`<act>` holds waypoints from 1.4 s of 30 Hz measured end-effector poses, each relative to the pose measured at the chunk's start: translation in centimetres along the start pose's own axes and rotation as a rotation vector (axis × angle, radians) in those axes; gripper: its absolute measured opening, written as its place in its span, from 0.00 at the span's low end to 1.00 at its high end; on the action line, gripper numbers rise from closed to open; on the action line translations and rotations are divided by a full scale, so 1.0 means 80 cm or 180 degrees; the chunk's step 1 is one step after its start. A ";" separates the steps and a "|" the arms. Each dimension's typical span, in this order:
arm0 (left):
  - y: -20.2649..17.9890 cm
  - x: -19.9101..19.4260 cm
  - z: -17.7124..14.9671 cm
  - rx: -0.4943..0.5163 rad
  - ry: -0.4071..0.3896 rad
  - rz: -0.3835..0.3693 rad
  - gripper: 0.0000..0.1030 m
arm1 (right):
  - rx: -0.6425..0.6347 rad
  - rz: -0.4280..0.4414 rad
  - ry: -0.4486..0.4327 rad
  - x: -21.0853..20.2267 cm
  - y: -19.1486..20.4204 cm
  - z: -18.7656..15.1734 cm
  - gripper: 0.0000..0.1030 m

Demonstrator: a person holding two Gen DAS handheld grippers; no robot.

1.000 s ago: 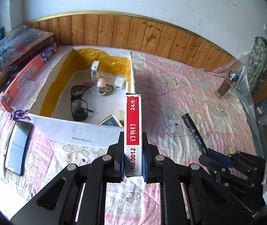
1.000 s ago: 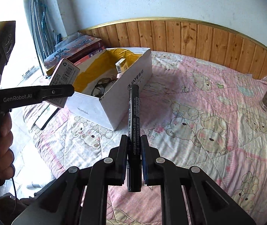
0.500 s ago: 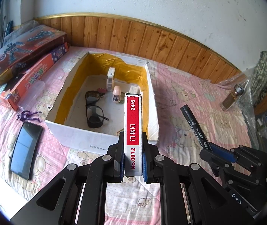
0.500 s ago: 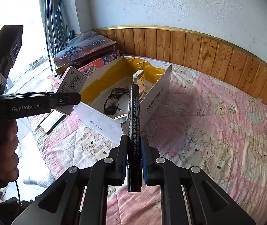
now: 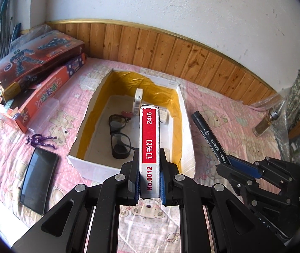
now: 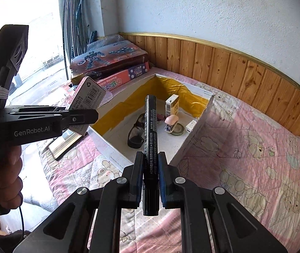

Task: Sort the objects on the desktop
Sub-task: 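Carry the staples box and marker with both grippers over the box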

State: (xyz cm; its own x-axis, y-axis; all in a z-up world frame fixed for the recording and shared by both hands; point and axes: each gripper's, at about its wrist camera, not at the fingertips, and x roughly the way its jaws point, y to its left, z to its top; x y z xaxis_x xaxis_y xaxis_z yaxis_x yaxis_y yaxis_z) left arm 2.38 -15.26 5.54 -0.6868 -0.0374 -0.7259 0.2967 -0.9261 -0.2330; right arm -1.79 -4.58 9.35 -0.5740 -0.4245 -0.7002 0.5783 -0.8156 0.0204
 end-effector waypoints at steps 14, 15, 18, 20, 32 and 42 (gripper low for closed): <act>0.027 0.039 0.035 -0.0184 0.0169 -0.0106 0.13 | -0.0028 0.0126 0.0095 0.051 0.004 0.044 0.14; 0.028 0.043 0.038 -0.0199 0.0190 -0.0116 0.13 | -0.0024 0.0135 0.0104 0.055 0.002 0.047 0.14; 0.029 0.054 0.048 -0.0195 0.0220 -0.0096 0.13 | -0.0010 0.0150 0.0126 0.067 -0.002 0.056 0.14; 0.030 0.061 0.054 -0.0188 0.0234 -0.0079 0.13 | -0.0006 0.0148 0.0136 0.075 -0.003 0.062 0.14; 0.045 0.116 0.077 -0.0436 0.0532 -0.0136 0.13 | 0.0140 0.0242 0.0335 0.128 -0.020 0.081 0.14; 0.055 0.164 0.084 -0.0798 0.0902 -0.0263 0.13 | 0.0163 0.0264 0.0544 0.167 -0.036 0.097 0.14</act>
State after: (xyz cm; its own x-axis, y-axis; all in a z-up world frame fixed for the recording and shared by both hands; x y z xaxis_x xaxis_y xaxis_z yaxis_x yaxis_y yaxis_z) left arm -9.79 -22.37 -0.63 -0.5151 0.1713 -0.8399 0.4250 -0.7999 -0.4238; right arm -15.66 -10.96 5.46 -0.4162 -0.4217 -0.8056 0.5868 -0.8013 0.1163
